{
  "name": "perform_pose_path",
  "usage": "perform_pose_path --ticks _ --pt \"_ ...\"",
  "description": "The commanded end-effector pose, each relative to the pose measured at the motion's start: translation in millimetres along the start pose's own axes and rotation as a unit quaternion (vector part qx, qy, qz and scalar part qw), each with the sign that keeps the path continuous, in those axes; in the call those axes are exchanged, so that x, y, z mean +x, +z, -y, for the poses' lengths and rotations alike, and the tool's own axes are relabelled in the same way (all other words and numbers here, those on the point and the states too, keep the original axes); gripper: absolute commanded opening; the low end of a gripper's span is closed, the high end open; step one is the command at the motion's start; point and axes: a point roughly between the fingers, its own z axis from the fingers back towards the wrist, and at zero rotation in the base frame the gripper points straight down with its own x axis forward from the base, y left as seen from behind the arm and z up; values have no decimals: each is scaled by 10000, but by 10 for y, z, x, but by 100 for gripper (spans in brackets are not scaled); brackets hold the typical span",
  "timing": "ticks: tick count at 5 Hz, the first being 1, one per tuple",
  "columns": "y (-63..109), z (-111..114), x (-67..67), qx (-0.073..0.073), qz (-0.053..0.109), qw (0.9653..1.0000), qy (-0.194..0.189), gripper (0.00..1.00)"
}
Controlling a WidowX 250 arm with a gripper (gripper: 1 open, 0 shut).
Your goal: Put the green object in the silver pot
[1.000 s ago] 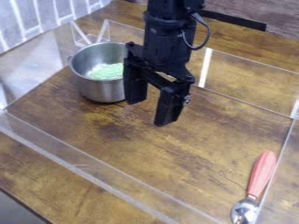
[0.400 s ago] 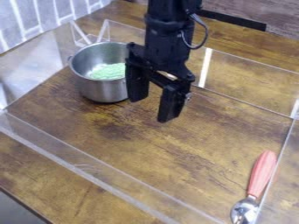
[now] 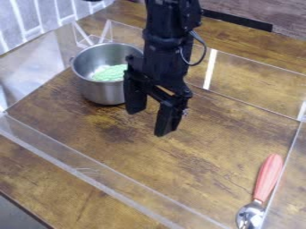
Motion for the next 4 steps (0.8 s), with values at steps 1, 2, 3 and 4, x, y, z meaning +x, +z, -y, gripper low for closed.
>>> perform_pose_path --ticks 1,2,3,4 --pt "377 -20 57 182 485 9985 -185 100" --pt "475 -123 38 129 565 9982 -155 100" --pt "522 -209 -5 101 696 9974 -128 100" --pt "528 -262 -63 52 706 9975 33 100"
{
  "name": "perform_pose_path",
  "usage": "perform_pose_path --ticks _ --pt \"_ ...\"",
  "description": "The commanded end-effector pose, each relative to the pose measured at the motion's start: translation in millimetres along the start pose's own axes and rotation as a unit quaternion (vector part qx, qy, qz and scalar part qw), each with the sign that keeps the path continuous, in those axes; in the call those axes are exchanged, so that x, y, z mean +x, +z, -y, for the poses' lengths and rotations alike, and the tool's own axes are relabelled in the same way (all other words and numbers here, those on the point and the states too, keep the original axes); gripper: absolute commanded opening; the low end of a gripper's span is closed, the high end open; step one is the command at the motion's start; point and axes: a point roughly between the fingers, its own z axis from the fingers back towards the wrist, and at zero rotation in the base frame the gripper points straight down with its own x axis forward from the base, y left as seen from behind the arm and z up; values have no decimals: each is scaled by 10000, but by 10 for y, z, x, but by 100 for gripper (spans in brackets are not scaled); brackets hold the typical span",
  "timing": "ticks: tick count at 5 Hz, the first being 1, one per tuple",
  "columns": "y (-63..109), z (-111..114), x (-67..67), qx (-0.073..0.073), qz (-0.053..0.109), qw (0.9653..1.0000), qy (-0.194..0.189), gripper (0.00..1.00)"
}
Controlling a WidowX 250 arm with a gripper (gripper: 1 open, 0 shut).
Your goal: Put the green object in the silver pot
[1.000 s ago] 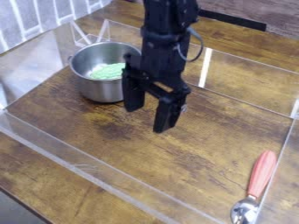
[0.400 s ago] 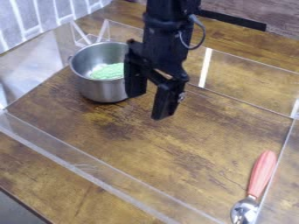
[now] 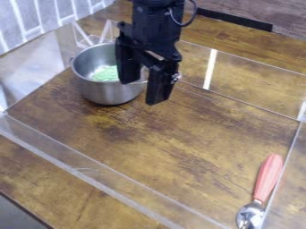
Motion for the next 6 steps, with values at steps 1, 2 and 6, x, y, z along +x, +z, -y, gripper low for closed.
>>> perform_pose_path --ticks 1,2,6 --pt "196 -69 -75 84 407 9991 24 100" --pt "165 -76 -101 60 441 9989 -138 100" --pt "-143 309 33 197 456 9982 -329 100"
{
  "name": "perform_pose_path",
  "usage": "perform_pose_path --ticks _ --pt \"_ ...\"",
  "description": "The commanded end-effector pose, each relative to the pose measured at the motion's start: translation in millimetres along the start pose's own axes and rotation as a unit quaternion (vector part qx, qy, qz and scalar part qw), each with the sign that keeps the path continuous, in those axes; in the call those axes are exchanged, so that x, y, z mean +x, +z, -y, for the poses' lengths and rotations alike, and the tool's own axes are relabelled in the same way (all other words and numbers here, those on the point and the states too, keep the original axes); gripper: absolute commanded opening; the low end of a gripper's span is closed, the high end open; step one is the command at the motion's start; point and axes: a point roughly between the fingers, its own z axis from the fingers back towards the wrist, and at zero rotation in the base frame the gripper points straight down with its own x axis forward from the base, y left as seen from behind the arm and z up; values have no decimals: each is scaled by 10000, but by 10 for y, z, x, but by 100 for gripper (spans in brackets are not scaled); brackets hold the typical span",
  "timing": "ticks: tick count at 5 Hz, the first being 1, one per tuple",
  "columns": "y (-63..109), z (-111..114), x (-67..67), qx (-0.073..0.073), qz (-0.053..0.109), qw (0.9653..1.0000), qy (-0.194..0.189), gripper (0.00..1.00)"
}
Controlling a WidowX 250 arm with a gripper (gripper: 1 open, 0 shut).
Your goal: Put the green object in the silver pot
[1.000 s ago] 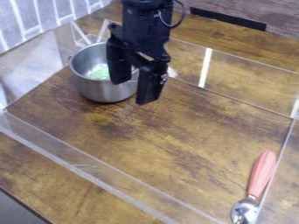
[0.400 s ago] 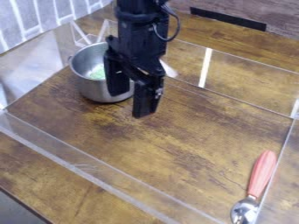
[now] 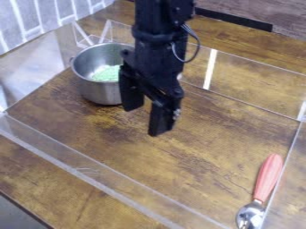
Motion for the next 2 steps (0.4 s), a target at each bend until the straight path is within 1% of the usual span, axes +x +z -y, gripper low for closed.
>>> perform_pose_path --ticks 1,2 --pt "94 -80 91 106 133 9987 488 100" --pt "79 -190 88 174 97 9962 847 100"
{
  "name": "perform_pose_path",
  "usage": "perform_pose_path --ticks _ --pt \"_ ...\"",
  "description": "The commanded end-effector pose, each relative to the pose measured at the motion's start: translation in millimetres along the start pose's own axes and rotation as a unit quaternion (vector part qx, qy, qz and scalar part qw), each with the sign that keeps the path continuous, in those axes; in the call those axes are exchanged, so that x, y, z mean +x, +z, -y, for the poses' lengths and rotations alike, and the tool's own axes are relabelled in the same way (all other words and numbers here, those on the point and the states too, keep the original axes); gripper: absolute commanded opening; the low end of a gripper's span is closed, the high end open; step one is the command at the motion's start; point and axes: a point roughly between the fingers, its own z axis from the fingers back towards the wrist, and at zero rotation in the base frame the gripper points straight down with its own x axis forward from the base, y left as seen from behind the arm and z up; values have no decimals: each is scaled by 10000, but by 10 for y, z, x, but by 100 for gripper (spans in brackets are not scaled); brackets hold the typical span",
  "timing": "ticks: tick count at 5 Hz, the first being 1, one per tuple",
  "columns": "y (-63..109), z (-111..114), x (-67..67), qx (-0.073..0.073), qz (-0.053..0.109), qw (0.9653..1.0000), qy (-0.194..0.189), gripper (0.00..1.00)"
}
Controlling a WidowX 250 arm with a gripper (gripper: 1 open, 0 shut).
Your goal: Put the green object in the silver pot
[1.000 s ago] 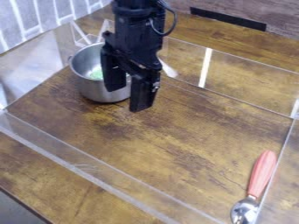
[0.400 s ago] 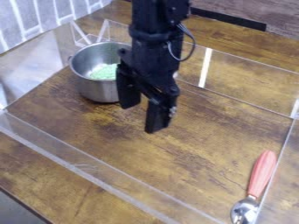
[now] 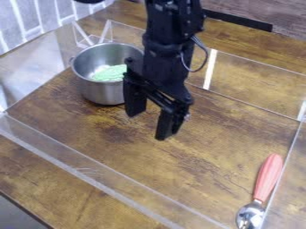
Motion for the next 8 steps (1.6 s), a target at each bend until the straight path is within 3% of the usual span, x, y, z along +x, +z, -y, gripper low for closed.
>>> perform_pose_path --ticks 1,3,6,8 --pt "170 -64 129 103 270 9995 140 100" --pt "208 54 209 63 414 9991 58 100" --pt "219 -248 220 147 513 9986 10 100" --pt "275 -45 96 113 457 9989 -16 100"
